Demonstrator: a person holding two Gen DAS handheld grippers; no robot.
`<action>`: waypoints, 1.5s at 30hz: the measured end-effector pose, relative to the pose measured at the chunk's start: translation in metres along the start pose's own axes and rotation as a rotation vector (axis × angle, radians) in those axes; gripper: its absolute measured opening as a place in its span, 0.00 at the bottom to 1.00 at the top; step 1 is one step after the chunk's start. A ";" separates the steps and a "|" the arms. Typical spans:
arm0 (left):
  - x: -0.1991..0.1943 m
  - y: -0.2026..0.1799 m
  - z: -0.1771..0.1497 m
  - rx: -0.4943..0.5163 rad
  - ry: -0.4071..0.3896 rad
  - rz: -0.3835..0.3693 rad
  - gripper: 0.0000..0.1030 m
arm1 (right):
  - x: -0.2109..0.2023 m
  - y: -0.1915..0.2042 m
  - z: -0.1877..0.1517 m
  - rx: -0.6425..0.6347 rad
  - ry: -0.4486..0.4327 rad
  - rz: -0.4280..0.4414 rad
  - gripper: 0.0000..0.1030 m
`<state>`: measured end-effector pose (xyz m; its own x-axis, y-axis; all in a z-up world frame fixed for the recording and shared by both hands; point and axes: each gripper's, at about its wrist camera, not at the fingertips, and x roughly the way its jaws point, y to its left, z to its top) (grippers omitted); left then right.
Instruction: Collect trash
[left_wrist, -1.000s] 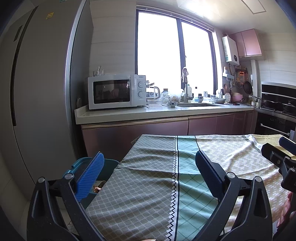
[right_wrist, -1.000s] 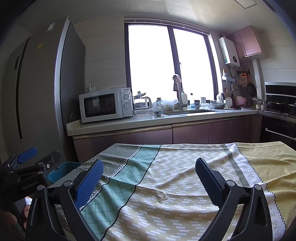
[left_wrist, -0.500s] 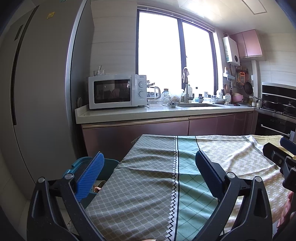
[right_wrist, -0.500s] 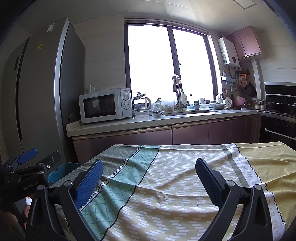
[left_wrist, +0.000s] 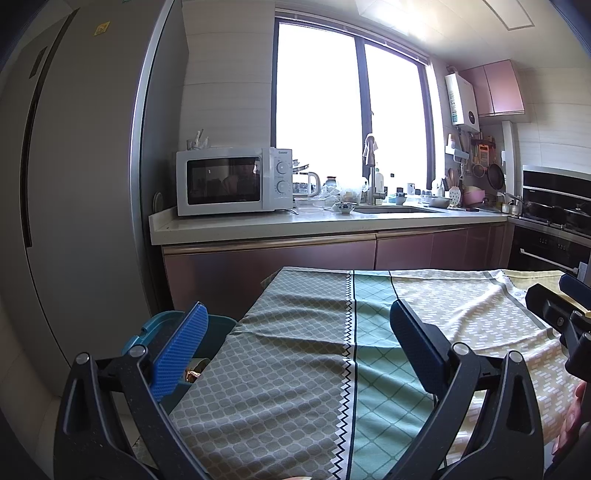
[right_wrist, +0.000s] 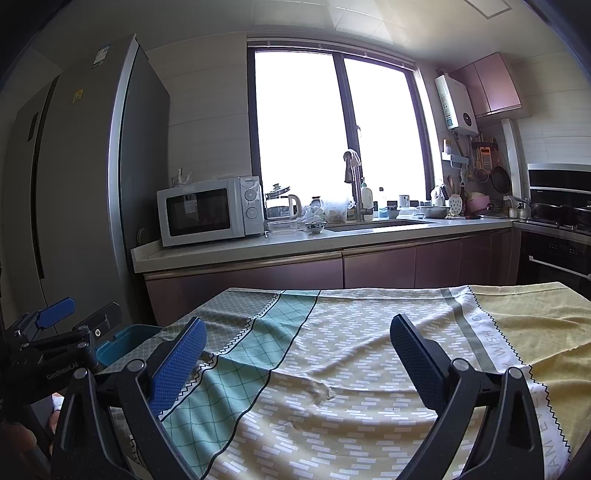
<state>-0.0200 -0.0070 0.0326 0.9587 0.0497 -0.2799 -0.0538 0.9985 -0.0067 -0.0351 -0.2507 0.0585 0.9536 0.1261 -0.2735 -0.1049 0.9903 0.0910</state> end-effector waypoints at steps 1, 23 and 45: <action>0.000 0.000 0.000 -0.001 0.000 0.000 0.94 | 0.000 0.000 0.000 0.000 -0.001 0.000 0.94; 0.000 -0.001 -0.001 -0.005 -0.001 0.001 0.94 | 0.000 0.001 0.000 -0.001 -0.002 -0.001 0.94; -0.001 -0.001 -0.001 -0.006 -0.002 0.001 0.94 | -0.001 0.002 0.003 0.002 -0.007 -0.003 0.94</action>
<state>-0.0209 -0.0082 0.0319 0.9593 0.0509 -0.2776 -0.0565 0.9983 -0.0124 -0.0355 -0.2495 0.0619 0.9560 0.1228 -0.2666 -0.1016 0.9906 0.0921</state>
